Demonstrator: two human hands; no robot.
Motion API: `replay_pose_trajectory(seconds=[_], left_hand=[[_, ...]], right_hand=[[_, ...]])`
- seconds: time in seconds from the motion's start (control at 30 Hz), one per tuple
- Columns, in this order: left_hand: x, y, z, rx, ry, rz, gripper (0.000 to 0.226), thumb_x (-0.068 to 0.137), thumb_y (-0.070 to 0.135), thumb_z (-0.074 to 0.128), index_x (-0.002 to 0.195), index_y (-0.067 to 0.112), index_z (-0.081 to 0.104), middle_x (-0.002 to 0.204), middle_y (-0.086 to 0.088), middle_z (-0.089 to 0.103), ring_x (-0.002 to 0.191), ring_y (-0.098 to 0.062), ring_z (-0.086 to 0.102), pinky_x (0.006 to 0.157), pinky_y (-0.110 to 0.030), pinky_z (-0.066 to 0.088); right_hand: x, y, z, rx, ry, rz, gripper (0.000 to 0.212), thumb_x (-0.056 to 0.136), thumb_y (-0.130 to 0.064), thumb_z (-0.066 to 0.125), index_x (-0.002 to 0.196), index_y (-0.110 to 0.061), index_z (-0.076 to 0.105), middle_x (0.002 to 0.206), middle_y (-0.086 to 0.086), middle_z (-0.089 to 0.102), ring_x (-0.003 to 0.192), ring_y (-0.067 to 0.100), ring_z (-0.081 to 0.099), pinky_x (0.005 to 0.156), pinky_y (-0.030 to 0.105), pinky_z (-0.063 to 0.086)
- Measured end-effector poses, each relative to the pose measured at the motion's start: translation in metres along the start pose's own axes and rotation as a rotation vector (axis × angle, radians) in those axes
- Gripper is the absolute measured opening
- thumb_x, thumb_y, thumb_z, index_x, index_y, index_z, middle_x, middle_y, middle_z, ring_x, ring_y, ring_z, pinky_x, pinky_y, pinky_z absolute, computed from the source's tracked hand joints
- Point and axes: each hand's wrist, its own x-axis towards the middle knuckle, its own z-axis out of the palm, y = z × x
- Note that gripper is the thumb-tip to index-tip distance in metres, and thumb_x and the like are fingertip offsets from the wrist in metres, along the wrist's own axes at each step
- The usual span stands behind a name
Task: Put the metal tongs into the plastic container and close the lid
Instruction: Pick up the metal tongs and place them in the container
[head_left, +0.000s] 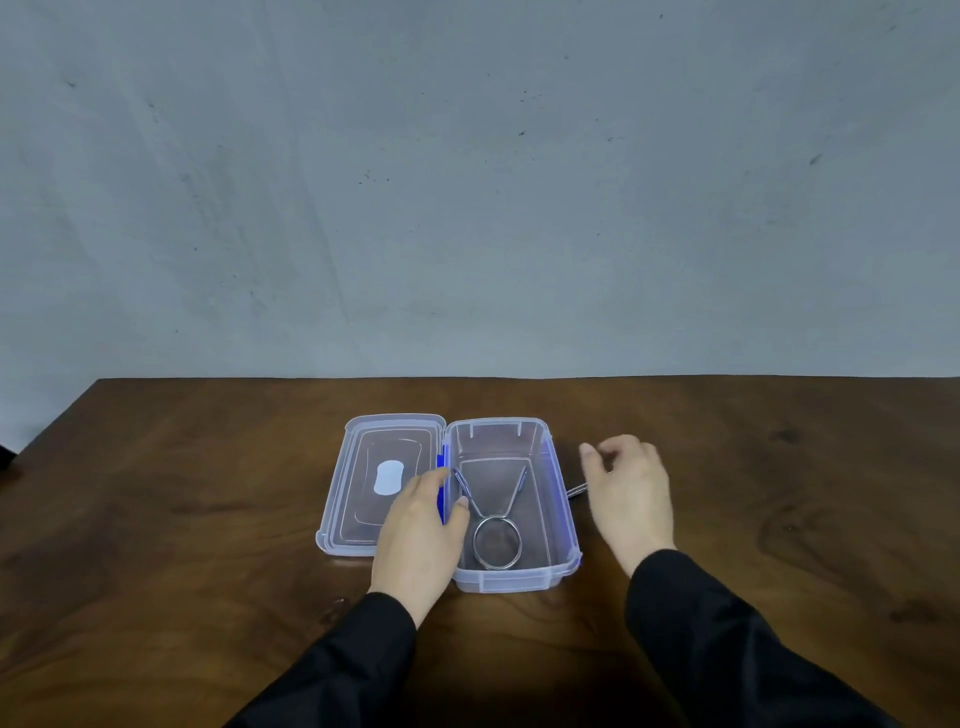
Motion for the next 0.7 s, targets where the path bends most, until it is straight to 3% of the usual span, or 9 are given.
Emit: replay_pose_trajectory(seconds=[0.1, 0.2, 0.27, 0.4, 0.57, 0.7], left_hand=[[0.003, 0.002, 0.004, 0.046, 0.006, 0.022, 0.049, 0.099, 0.030, 0.057, 0.146, 0.020, 0.048, 0.142, -0.001, 0.058, 0.128, -0.019, 0.054, 0.105, -0.033, 0.046], [0.002, 0.002, 0.009, 0.073, 0.020, 0.031, 0.049, 0.099, 0.028, 0.056, 0.146, 0.019, 0.048, 0.141, -0.001, 0.059, 0.128, -0.020, 0.052, 0.107, -0.036, 0.045], [0.002, 0.003, 0.011, 0.077, 0.028, 0.028, 0.048, 0.099, 0.027, 0.055, 0.146, 0.020, 0.048, 0.141, -0.001, 0.059, 0.128, -0.020, 0.051, 0.108, -0.037, 0.044], [0.002, 0.003, 0.013, 0.070, 0.027, 0.009, 0.048, 0.100, 0.028, 0.054, 0.147, 0.022, 0.047, 0.142, 0.000, 0.057, 0.129, -0.019, 0.050, 0.110, -0.039, 0.042], [0.000, 0.003, 0.017, 0.015, 0.036, -0.008, 0.046, 0.100, 0.028, 0.053, 0.146, 0.023, 0.047, 0.140, 0.001, 0.057, 0.126, -0.018, 0.052, 0.110, -0.039, 0.046], [-0.002, 0.005, 0.021, -0.023, 0.041, -0.003, 0.045, 0.100, 0.027, 0.052, 0.145, 0.023, 0.048, 0.138, 0.002, 0.058, 0.123, -0.015, 0.054, 0.107, -0.035, 0.047]], right_hand=[[0.009, 0.021, 0.003, -0.099, -0.049, 0.367, 0.076, 0.089, -0.062, 0.060, 0.147, -0.016, 0.044, 0.144, 0.015, 0.048, 0.131, 0.034, 0.048, 0.104, 0.054, 0.042], [0.017, 0.021, 0.007, -0.169, -0.164, 0.474, 0.112, 0.077, -0.078, 0.059, 0.160, -0.014, 0.019, 0.158, 0.017, 0.033, 0.143, 0.037, 0.036, 0.111, 0.056, 0.034], [0.025, 0.016, 0.011, -0.197, -0.213, 0.497, 0.122, 0.072, -0.082, 0.060, 0.161, -0.014, 0.012, 0.162, 0.016, 0.027, 0.146, 0.037, 0.032, 0.114, 0.056, 0.031], [0.036, 0.013, 0.019, -0.242, -0.254, 0.480, 0.119, 0.075, -0.069, 0.071, 0.161, -0.013, 0.012, 0.161, 0.016, 0.029, 0.144, 0.036, 0.034, 0.112, 0.053, 0.034], [0.040, 0.027, 0.020, -0.261, -0.265, 0.326, 0.088, 0.087, -0.040, 0.072, 0.156, -0.009, 0.027, 0.144, 0.020, 0.048, 0.126, 0.038, 0.055, 0.103, 0.049, 0.050], [0.038, 0.013, -0.004, -0.043, -0.185, 0.233, 0.077, 0.094, -0.031, 0.065, 0.157, -0.009, 0.027, 0.139, 0.019, 0.050, 0.113, 0.034, 0.063, 0.095, 0.044, 0.056]])
